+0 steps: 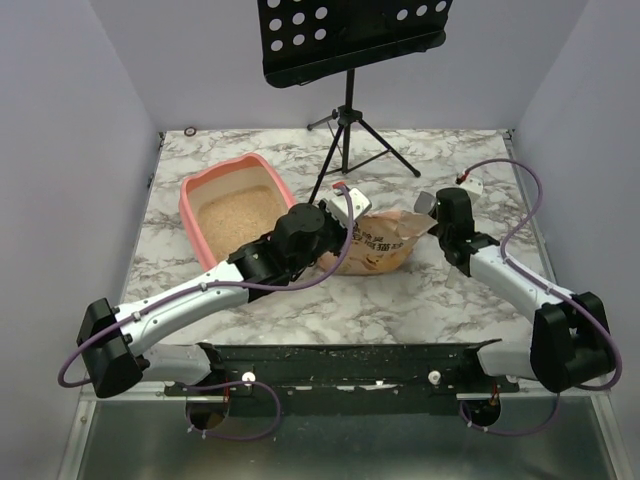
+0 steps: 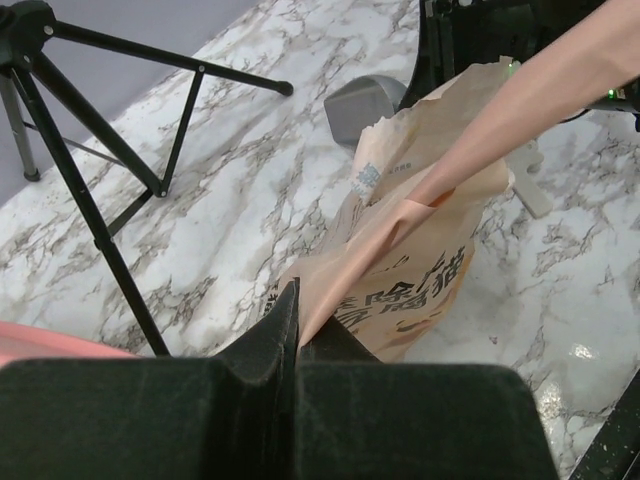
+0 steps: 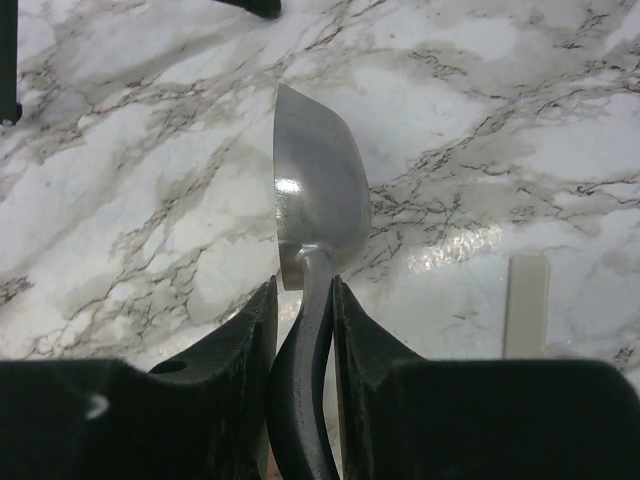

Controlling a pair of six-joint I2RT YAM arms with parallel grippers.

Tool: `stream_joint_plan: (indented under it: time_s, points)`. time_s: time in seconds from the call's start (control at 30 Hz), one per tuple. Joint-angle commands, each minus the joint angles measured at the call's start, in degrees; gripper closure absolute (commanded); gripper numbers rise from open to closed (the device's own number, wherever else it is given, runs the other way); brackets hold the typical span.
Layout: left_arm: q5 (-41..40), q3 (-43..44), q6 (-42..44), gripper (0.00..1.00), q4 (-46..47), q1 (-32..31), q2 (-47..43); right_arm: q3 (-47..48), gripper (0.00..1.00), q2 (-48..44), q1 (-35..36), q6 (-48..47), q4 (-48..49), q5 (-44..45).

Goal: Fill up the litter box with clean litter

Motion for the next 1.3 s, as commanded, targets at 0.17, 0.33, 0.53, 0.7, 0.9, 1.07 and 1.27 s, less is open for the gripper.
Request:
stream_joint_plan:
  time_s: [0.17, 0.33, 0.53, 0.7, 0.9, 1.07, 1.27]
  points:
    - [3.25, -3.02, -7.44, 1.0, 17.36, 0.0, -5.04, -1.59, 0.92, 7.6, -3.84, 5.69, 2.43, 1.74]
    - [3.34, -5.49, -8.59, 1.0, 16.83, -0.09, -6.45, -1.76, 0.7, 6.65, -5.08, 6.49, -0.13, -0.01]
    - [3.95, -8.91, -10.61, 1.0, 16.3, -0.09, -7.94, -1.94, 0.58, 4.45, -5.26, 6.4, -1.62, -1.94]
    - [3.78, -10.32, -11.22, 1.0, 14.64, -0.18, -8.47, -0.71, 0.53, 1.12, -5.26, 5.35, -4.17, -6.33]
    - [5.26, -10.06, -10.0, 0.75, 11.04, -0.18, -9.96, 0.78, 0.44, -9.34, -5.26, 0.61, -6.45, -16.69]
    - [5.01, -6.55, -4.12, 0.49, 0.95, -0.09, -14.43, 1.93, 0.37, -18.04, -5.17, -4.49, -12.34, -23.39]
    - [-2.62, -8.47, -4.52, 0.44, -11.01, 0.26, -21.03, -0.18, 0.35, -30.77, -5.17, -7.75, -18.75, -26.03]
